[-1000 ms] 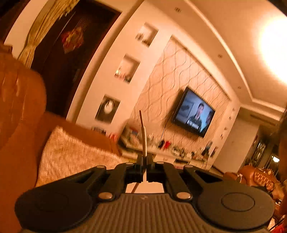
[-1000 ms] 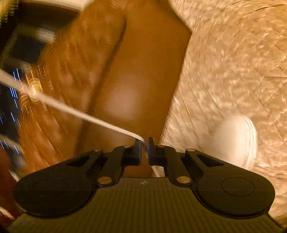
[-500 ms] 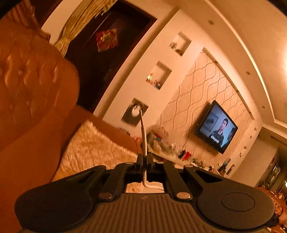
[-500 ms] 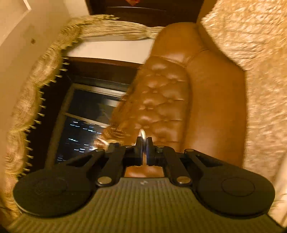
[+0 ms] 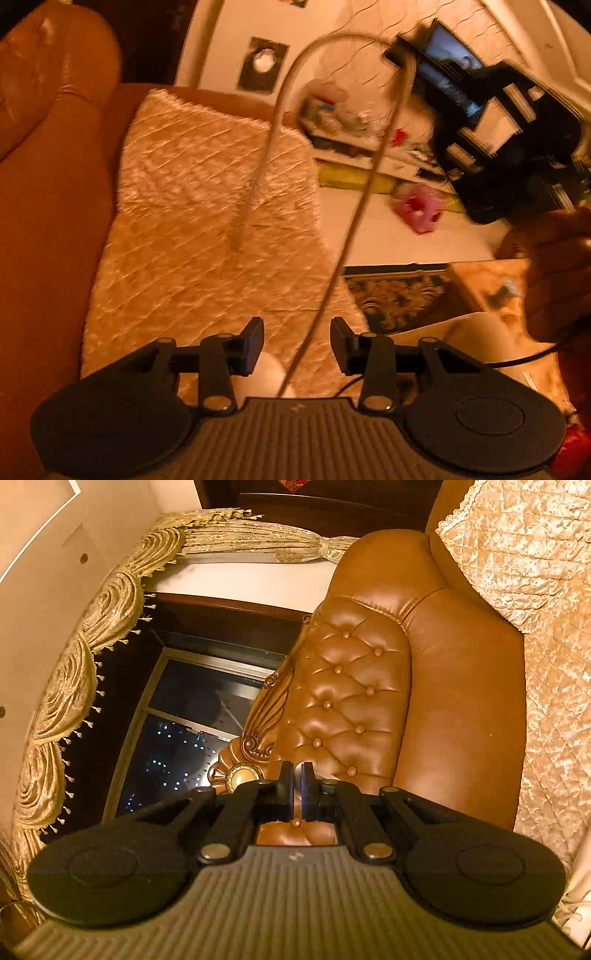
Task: Lace up shoes with both hands
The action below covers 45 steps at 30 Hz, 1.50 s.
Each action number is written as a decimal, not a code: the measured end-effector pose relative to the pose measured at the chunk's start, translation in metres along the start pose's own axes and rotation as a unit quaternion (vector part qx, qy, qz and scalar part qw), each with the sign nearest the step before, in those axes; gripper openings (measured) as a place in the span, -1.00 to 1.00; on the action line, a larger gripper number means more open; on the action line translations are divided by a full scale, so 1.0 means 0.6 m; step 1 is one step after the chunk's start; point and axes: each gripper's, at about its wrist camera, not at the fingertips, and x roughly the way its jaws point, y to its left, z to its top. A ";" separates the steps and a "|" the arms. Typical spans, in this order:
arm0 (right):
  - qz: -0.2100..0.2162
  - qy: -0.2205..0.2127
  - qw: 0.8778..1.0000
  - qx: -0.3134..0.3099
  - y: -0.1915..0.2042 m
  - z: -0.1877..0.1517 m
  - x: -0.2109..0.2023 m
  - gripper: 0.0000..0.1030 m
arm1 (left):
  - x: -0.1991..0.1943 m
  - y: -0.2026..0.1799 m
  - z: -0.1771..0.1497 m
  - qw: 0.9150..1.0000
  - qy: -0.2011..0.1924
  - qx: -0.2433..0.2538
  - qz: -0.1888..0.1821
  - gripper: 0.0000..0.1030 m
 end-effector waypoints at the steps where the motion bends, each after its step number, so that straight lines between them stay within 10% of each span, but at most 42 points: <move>1: 0.000 0.000 1.000 0.000 0.002 0.000 0.004 -0.89 | 0.000 0.001 0.000 1.000 -0.002 -0.001 0.007 -0.83; 10: -0.020 -0.009 0.999 0.025 -0.025 -0.001 -0.005 -0.89 | -0.086 0.014 0.037 0.989 -0.115 -0.089 0.033 -0.97; 17: -0.057 0.022 0.998 0.035 -0.055 -0.012 0.010 -0.84 | -0.086 0.056 0.012 0.976 -0.119 -0.176 0.041 -0.95; 19: -0.081 0.045 0.995 0.028 -0.065 -0.021 0.020 -0.83 | -0.097 0.086 -0.015 0.963 -0.125 -0.230 0.067 -0.95; 25: -0.177 0.131 0.975 0.024 -0.121 -0.056 0.070 0.05 | -0.156 0.149 -0.131 0.906 -0.099 -0.347 0.223 -0.94; 32: -0.279 0.260 0.924 0.020 -0.212 -0.123 0.137 0.09 | -0.120 0.145 -0.317 0.849 0.144 -0.430 0.272 -0.79; 37: -0.266 0.325 0.907 0.007 -0.226 -0.173 0.146 0.09 | -0.113 0.170 -0.364 0.800 0.182 -0.482 0.308 -0.69; 39: -0.257 0.325 0.910 0.004 -0.224 -0.174 0.134 0.09 | -0.130 0.188 -0.340 0.809 0.142 -0.461 0.337 -0.40; 41: -0.248 0.323 0.913 0.011 -0.222 -0.166 0.115 0.09 | -0.110 0.196 -0.296 0.844 0.116 -0.399 0.339 0.12; 45: -0.228 0.310 0.922 0.039 -0.233 -0.159 0.080 0.09 | -0.019 0.194 -0.226 0.907 0.114 -0.215 0.345 0.20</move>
